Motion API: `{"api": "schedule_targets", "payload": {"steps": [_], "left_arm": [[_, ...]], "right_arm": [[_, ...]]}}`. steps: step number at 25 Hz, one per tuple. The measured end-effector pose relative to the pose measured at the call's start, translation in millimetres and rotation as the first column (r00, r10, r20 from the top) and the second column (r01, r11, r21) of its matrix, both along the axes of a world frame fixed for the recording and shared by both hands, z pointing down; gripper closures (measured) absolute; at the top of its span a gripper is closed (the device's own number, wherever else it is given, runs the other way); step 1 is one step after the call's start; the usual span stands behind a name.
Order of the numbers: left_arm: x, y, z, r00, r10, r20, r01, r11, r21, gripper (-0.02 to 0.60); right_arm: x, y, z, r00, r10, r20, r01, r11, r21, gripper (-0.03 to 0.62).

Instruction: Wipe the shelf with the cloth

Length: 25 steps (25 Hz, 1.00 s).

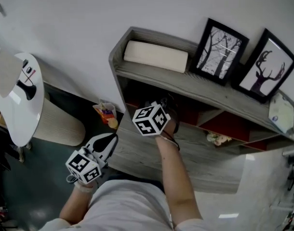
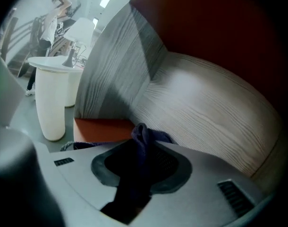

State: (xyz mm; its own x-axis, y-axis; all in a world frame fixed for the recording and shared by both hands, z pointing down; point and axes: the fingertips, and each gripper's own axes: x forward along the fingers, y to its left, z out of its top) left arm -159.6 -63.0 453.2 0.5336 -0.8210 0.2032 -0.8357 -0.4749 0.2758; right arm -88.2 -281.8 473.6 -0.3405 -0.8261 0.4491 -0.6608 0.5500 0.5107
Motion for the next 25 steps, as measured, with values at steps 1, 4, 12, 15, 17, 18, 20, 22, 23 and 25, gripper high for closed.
{"api": "schedule_targets", "payload": {"steps": [1, 4, 12, 15, 17, 18, 20, 22, 23, 25], "left_arm": [[3.8, -1.9, 0.7, 1.0, 0.019, -0.002, -0.019, 1.0, -0.001, 0.565], [15.2, -6.7, 4.5, 0.997, 0.075, -0.011, -0.075, 0.997, -0.006, 0.565], [44.9, -15.4, 9.8, 0.979, 0.2, -0.03, -0.199, 0.98, 0.005, 0.565], [49.2, -18.7, 9.3, 0.973, 0.229, -0.027, -0.229, 0.973, 0.011, 0.565], [51.2, -19.9, 8.2, 0.969, 0.244, -0.024, -0.244, 0.97, 0.016, 0.565], [52.3, -20.5, 7.6, 0.968, 0.252, -0.022, -0.251, 0.968, 0.019, 0.565], [54.0, -21.9, 6.8, 0.964, 0.264, -0.021, -0.263, 0.964, 0.023, 0.565], [55.4, -22.4, 7.1, 0.962, 0.274, -0.021, -0.273, 0.962, 0.022, 0.565], [56.2, -22.4, 7.4, 0.96, 0.279, -0.021, -0.278, 0.96, 0.021, 0.565], [57.3, -23.2, 8.3, 0.957, 0.288, -0.024, -0.288, 0.957, 0.019, 0.565]], "right_arm": [[9.2, -1.1, -0.2, 1.0, 0.021, 0.001, -0.021, 1.0, 0.001, 0.488], [37.9, -2.8, -0.2, 0.996, 0.085, 0.003, -0.085, 0.996, 0.0, 0.49], [103.4, 1.2, 0.9, 0.969, 0.249, 0.002, -0.249, 0.969, -0.007, 0.49], [116.4, 4.1, 0.6, 0.955, 0.295, -0.003, -0.295, 0.955, -0.006, 0.494], [120.0, 7.4, 0.7, 0.946, 0.325, -0.01, -0.325, 0.946, 0.002, 0.496], [121.7, 9.1, 0.9, 0.939, 0.343, -0.013, -0.343, 0.939, 0.003, 0.497], [125.1, 12.8, 0.8, 0.926, 0.376, -0.016, -0.376, 0.927, 0.004, 0.499], [128.7, 18.4, 0.8, 0.917, 0.399, -0.018, -0.399, 0.917, 0.007, 0.502], [131.1, 21.9, 1.0, 0.913, 0.407, -0.018, -0.407, 0.913, 0.006, 0.502], [136.3, 29.1, 1.5, 0.909, 0.417, -0.021, -0.417, 0.909, -0.001, 0.502]]}}
